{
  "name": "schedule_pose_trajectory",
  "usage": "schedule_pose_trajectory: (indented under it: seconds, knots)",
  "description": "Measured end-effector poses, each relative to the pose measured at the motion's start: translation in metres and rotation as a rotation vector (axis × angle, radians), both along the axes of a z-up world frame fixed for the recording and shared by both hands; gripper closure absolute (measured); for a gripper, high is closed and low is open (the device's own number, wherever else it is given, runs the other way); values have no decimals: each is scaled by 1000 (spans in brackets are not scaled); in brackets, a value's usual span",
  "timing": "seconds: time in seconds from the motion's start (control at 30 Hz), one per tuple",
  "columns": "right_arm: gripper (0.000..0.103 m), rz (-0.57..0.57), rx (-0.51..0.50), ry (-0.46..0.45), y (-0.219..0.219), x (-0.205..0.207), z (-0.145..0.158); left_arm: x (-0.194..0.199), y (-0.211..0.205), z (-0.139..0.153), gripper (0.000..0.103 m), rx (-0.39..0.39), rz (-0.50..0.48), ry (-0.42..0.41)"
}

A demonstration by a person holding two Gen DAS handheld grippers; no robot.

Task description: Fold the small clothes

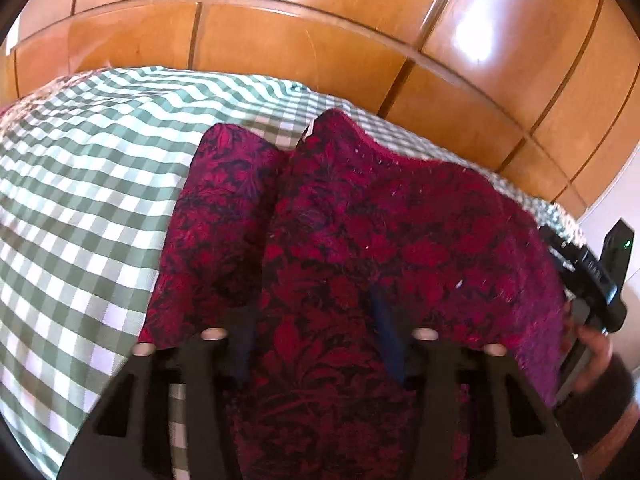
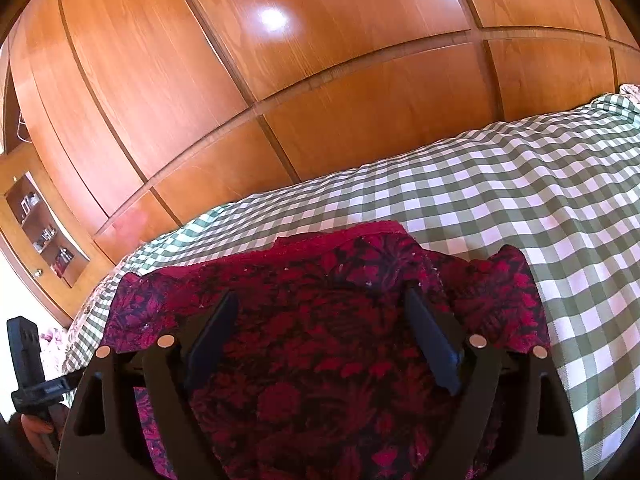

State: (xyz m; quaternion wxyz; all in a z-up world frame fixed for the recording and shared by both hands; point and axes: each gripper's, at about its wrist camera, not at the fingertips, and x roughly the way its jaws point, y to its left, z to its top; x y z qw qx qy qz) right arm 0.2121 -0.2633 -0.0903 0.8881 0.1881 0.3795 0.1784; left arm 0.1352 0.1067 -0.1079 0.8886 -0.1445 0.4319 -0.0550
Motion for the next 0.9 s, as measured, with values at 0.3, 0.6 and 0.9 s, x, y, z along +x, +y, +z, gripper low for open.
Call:
schedule_pose_trajectory:
  seconds: [0.3,0.6,0.9]
  knots:
    - [17,-24,-77,30,5,3,0,-38,34,30,91,-93,54,-30]
    - [16,-21,-111,24,10,3,-1,-23,18,-3,83,-14,66,-22]
    - [16,-28,-139,11,14,0,0,-33,24,47,49,-27,194,-133]
